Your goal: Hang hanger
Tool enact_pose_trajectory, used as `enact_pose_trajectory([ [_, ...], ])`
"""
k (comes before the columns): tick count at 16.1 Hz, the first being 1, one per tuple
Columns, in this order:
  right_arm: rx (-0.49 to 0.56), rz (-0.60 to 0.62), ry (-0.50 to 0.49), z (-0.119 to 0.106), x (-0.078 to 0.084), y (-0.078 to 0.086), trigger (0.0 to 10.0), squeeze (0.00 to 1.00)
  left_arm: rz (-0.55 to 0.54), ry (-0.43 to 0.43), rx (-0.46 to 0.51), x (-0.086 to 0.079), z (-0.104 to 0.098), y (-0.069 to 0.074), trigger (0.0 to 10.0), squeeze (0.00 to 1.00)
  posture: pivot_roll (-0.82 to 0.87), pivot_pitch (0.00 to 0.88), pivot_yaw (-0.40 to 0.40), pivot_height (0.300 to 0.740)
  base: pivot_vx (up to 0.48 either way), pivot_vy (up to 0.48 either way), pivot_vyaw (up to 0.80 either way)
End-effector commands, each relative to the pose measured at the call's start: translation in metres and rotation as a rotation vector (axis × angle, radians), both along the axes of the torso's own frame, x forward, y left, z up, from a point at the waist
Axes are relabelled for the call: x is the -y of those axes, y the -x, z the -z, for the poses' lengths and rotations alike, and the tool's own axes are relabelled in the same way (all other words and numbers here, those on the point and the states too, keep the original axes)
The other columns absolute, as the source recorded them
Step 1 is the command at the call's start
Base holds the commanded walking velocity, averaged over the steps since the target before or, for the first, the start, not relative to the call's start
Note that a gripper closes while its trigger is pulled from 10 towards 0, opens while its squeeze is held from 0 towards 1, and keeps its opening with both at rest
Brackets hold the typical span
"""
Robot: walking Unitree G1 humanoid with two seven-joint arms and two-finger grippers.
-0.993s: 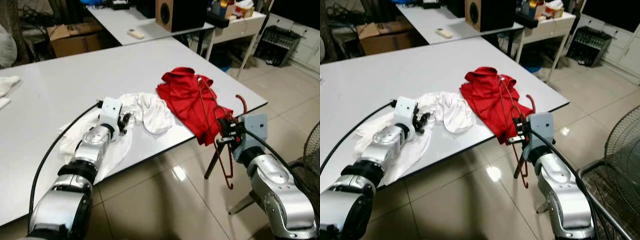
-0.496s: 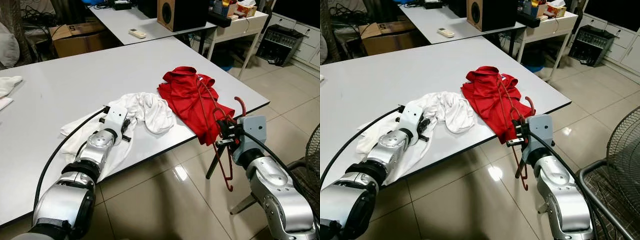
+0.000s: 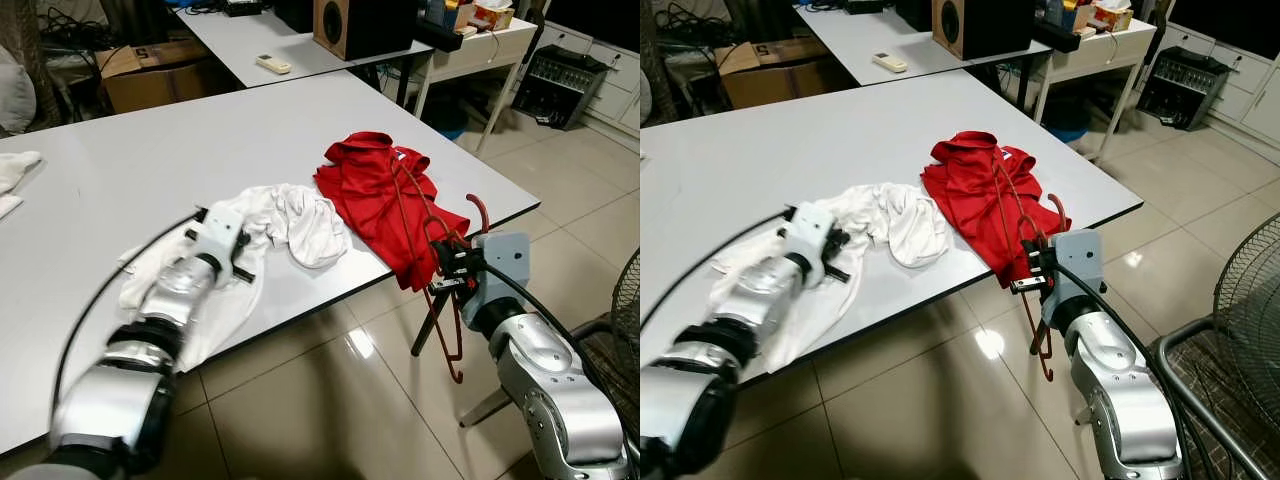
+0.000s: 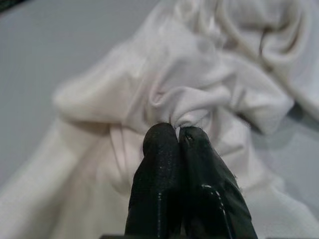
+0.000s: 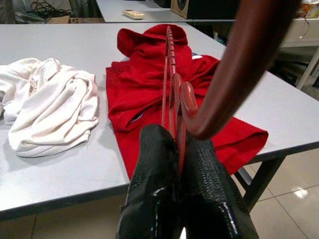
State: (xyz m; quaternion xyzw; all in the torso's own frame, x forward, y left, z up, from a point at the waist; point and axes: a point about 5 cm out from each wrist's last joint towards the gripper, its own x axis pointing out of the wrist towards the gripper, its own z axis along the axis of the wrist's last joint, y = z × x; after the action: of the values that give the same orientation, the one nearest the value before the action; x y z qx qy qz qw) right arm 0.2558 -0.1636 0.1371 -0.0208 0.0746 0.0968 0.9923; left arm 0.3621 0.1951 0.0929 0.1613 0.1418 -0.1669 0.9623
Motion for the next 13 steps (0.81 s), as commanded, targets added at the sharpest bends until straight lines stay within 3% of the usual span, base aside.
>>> enact_pose_trajectory([
  [1, 0.011, 0.022, -0.014, -0.001, 0.003, 0.002, 10.0, 0.00, 0.157, -0.019, 0.109, -0.004, -0.042, -0.014, 0.0, 0.00, -0.16, 0.000, 0.027, 0.740, 0.000, 0.000, 0.00],
  [4, 0.019, 0.015, -0.060, 0.000, -0.002, 0.006, 10.0, 0.00, 0.340, -0.178, 0.205, -0.027, -0.095, -0.019, 0.0, 0.00, -0.15, 0.000, 0.040, 0.740, 0.000, 0.000, 0.00],
  [5, 0.016, 0.020, -0.072, 0.001, -0.003, 0.009, 10.0, 0.00, 0.425, -0.190, 0.226, -0.033, -0.117, -0.018, 0.0, 0.00, -0.14, 0.000, 0.047, 0.740, 0.000, 0.000, 0.00],
  [7, 0.013, 0.027, -0.076, 0.003, -0.004, 0.012, 10.0, 0.00, 0.502, -0.191, 0.228, -0.035, -0.132, -0.016, 0.0, 0.00, -0.14, 0.000, 0.056, 0.740, 0.000, 0.000, 0.00],
  [8, 0.011, 0.041, -0.082, 0.004, -0.003, 0.014, 10.0, 0.00, 0.576, -0.160, 0.236, -0.035, -0.146, -0.014, 0.0, 0.00, -0.14, 0.000, 0.063, 0.740, 0.000, 0.000, 0.00],
  [10, 0.014, 0.055, -0.088, 0.004, -0.002, 0.015, 10.0, 0.00, 0.612, -0.104, 0.261, -0.034, -0.158, -0.013, 0.0, 0.00, -0.14, 0.000, 0.067, 0.740, 0.000, 0.000, 0.00],
  [11, 0.028, 0.082, -0.108, 0.002, 0.001, 0.016, 10.0, 0.00, 0.649, 0.090, 0.352, -0.027, -0.184, -0.014, 0.0, 0.00, -0.14, 0.000, 0.071, 0.740, 0.000, 0.000, 0.00],
  [13, 0.040, 0.099, -0.124, 0.001, 0.002, 0.016, 10.0, 0.00, 0.646, 0.274, 0.425, -0.025, -0.202, -0.015, 0.0, 0.00, -0.14, 0.000, 0.072, 0.740, 0.000, 0.000, 0.00],
])
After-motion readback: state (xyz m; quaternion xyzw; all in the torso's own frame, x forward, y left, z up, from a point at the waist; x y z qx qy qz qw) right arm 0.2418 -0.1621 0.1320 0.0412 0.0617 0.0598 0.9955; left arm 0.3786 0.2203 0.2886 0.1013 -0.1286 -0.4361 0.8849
